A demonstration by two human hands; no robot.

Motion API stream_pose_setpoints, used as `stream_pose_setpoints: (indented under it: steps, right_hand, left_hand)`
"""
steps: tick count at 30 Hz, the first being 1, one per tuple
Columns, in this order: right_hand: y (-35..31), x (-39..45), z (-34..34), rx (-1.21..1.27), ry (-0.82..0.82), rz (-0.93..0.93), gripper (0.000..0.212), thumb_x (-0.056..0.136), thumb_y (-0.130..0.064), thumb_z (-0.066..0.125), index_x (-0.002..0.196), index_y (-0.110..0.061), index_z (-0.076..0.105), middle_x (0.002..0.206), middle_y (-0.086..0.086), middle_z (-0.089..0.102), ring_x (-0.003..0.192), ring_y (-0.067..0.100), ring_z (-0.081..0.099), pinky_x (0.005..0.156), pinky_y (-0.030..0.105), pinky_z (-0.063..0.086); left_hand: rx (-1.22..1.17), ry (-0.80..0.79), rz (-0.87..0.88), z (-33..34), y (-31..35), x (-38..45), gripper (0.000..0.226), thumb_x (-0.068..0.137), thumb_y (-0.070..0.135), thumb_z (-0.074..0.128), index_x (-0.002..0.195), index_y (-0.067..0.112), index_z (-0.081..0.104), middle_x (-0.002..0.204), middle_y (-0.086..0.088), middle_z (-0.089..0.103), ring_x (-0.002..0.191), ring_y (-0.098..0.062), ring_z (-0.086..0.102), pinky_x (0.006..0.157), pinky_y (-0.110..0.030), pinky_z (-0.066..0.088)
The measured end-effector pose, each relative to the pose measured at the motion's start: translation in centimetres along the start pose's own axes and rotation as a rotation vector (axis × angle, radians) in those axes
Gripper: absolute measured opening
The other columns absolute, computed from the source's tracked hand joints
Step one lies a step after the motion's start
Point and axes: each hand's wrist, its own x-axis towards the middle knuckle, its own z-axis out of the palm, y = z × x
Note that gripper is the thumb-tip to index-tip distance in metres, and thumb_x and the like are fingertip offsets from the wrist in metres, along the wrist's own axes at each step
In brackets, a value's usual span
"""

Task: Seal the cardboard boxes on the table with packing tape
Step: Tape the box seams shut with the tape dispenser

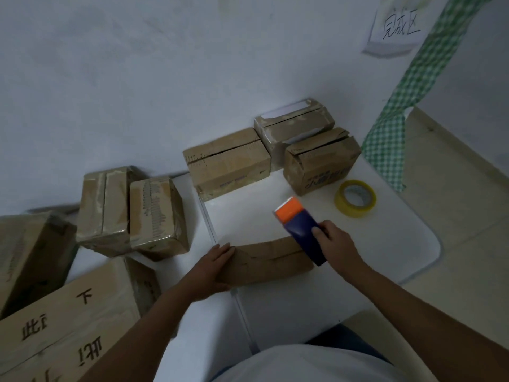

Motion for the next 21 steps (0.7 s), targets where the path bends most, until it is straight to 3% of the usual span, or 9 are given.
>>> stream_pose_setpoints:
  steps: [7,12,14,17,19,21]
  right_hand:
    - [-2.7,-0.1,2.2,-0.122,-0.187,-0.196,0.044,0.084,-0.066,0.050,0.085,-0.023,0.059,0.074,-0.007,0.065,0.063,0.000,0.060,0.053,0.017,0.045]
    - [-1.7,-0.1,4.4,-0.222,-0.304,-0.188,0.042,0.084,-0.066,0.055,0.088,-0.024,0.057,0.082,-0.006,0.066,0.072,0.008,0.063,0.067,0.033,0.054]
    - [-1.0,-0.2,4.6,-0.236,-0.299,-0.186,0.045,0.083,-0.069,0.053,0.088,-0.025,0.056,0.083,-0.006,0.066,0.072,0.008,0.063,0.069,0.035,0.055]
    - [-0.9,-0.3,4.5,-0.231,-0.291,-0.207,0.055,0.076,-0.078,0.043,0.088,-0.026,0.056,0.081,-0.007,0.066,0.069,0.005,0.063,0.065,0.032,0.055]
    - [-0.8,-0.2,4.4,-0.215,-0.299,-0.215,0.057,0.074,-0.079,0.041,0.087,-0.026,0.056,0.080,-0.007,0.066,0.068,0.005,0.062,0.065,0.031,0.054]
    - [-0.8,-0.1,4.4,-0.201,-0.301,-0.216,0.052,0.077,-0.076,0.045,0.087,-0.027,0.056,0.081,-0.007,0.066,0.069,0.005,0.063,0.065,0.033,0.055]
  left_hand:
    - [0.140,-0.045,0.072,1.3,1.6,0.3,0.096,0.088,0.044,0.068,0.158,0.028,0.003,0.166,0.004,-0.003,0.153,-0.025,-0.004,0.123,-0.043,0.011]
    - [0.114,0.008,0.017,0.6,2.3,-0.6,0.084,0.092,0.045,0.063,0.157,0.028,0.014,0.165,0.006,-0.005,0.151,-0.019,-0.008,0.123,-0.042,0.006]
    - [-0.186,0.178,-0.053,0.4,3.0,-1.1,0.062,0.096,0.034,0.060,0.152,0.023,0.035,0.163,0.001,0.018,0.150,-0.018,0.015,0.121,-0.035,0.021]
    - [-0.826,0.414,-0.379,0.2,4.8,-1.2,0.029,0.101,0.026,0.054,0.128,0.021,0.061,0.131,-0.001,0.062,0.120,-0.016,0.058,0.101,-0.029,0.046]
    - [-1.188,0.344,-0.491,0.1,5.8,-0.8,0.028,0.103,0.032,0.049,0.120,0.018,0.067,0.118,-0.003,0.070,0.108,-0.016,0.066,0.099,-0.033,0.050]
    - [-1.334,0.234,-0.455,0.0,6.2,-0.5,0.038,0.104,0.041,0.043,0.119,0.018,0.069,0.113,-0.002,0.073,0.107,-0.016,0.068,0.099,-0.034,0.050]
